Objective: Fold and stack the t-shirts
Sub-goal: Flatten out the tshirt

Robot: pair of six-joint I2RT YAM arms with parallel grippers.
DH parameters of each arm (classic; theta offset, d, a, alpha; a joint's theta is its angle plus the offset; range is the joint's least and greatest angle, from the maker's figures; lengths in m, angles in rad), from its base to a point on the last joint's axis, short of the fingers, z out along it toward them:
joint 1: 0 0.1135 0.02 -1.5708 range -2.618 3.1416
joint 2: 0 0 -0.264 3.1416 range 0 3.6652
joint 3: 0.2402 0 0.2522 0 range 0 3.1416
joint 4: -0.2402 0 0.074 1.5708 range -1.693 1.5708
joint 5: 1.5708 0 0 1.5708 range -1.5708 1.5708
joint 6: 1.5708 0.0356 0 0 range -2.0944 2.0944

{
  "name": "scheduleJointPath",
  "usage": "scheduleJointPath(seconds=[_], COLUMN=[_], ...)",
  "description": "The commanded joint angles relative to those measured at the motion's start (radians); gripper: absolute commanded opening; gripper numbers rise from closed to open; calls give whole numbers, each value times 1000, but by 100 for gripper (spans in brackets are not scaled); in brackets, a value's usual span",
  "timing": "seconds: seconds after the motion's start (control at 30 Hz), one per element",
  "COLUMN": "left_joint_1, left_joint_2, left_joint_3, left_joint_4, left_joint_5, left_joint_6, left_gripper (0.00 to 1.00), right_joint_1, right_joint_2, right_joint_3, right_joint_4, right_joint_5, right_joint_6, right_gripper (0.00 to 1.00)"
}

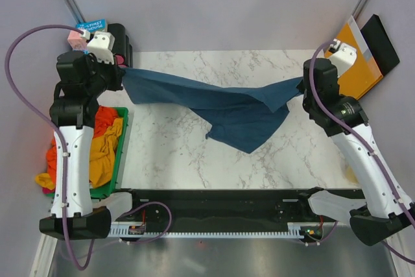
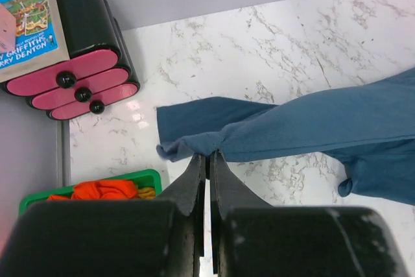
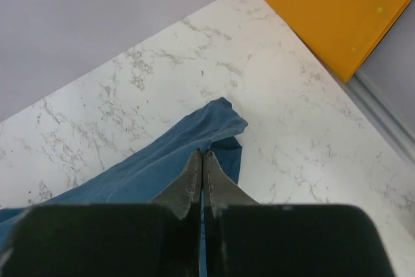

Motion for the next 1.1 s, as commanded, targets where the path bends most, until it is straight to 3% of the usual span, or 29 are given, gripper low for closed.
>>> scheduleJointPath(seconds=[0.0,0.47,0.87,1.07], left_joint_1=[7,5,5,1], left_joint_2=[-22,-188,-240,-227], left_joint_3=[65,390,701,787], left_joint_4=[-96,-158,-245,-271], left_joint_5=[26,24,14,18], left_joint_6=[-31,-17,9,-8], left_gripper=[2,2,2,2], right_joint_1=[1,24,25,25], right_joint_2=[-11,5,6,32], right_joint_3=[119,596,833,966], right_joint_4=[-44,-26,20,61], right_joint_5=[36,18,-44,-40], right_joint_6=[-155,-353,-376,-401], right_gripper=[0,0,0,0])
